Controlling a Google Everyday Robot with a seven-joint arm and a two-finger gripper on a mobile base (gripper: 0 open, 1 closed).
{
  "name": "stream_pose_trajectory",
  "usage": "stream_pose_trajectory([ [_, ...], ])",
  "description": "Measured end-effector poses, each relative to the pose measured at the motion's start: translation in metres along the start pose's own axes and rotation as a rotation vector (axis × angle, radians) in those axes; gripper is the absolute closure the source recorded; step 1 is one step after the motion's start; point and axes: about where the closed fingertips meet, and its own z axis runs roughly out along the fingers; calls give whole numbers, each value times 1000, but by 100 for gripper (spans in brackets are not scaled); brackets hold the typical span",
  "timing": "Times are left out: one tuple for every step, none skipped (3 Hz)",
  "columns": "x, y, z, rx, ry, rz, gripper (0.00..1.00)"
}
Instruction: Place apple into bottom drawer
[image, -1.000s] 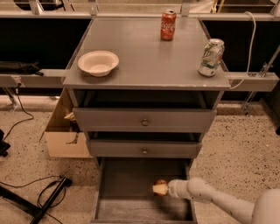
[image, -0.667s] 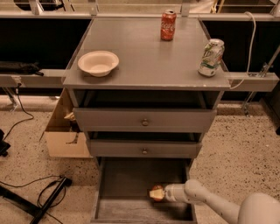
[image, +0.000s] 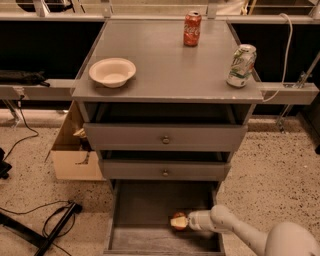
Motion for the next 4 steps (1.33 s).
stream_pose_trajectory([
  [0, 0, 0, 0, 0, 0, 35],
  [0, 0, 0, 0, 0, 0, 12],
  [0, 0, 0, 0, 0, 0, 0],
  [0, 0, 0, 0, 0, 0, 0],
])
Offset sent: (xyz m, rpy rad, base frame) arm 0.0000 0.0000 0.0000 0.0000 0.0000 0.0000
